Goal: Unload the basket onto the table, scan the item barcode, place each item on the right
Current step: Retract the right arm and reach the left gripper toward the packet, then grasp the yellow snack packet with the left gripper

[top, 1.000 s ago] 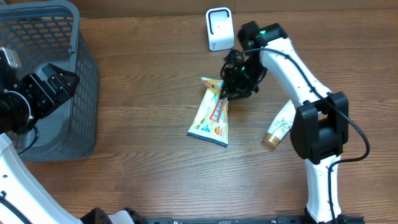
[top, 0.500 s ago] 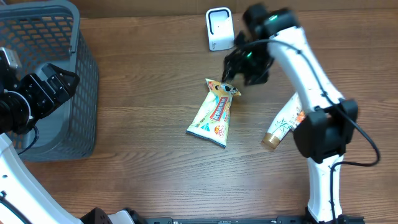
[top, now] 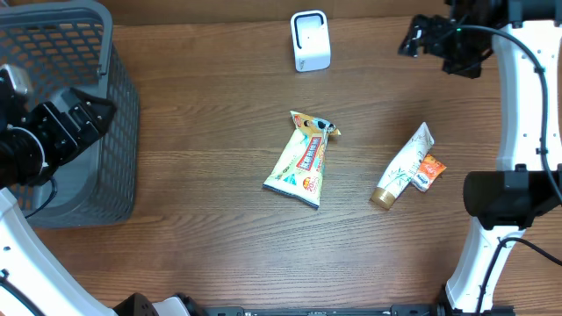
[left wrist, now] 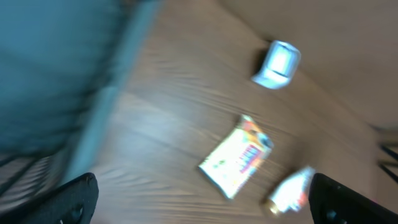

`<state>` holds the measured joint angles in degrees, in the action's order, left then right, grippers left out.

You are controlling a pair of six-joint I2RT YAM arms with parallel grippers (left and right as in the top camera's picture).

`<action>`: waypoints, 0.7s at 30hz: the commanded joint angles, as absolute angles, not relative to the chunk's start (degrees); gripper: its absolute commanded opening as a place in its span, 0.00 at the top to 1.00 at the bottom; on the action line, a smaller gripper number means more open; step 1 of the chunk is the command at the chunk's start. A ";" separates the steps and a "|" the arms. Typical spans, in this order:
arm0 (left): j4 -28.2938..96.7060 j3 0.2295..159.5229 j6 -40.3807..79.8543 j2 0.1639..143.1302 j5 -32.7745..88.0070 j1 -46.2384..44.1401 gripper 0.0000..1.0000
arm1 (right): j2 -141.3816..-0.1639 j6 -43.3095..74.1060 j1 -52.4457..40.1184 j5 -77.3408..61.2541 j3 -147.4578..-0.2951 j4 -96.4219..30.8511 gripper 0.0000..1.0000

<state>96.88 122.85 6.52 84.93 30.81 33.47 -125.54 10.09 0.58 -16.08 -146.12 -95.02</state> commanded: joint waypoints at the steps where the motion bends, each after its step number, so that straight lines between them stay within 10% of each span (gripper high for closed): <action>1: 96.82 120.86 -3.03 84.82 48.84 30.17 0.00 | -124.73 10.02 2.42 -15.40 -146.56 -94.76 0.00; 21: 75.57 90.59 1.26 92.66 33.08 -13.76 0.00 | -124.73 10.04 3.88 -15.42 -146.56 -94.63 0.00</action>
<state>79.61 94.56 -1.23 90.11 35.14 -10.92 -125.54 10.07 3.75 -15.86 -146.12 -94.94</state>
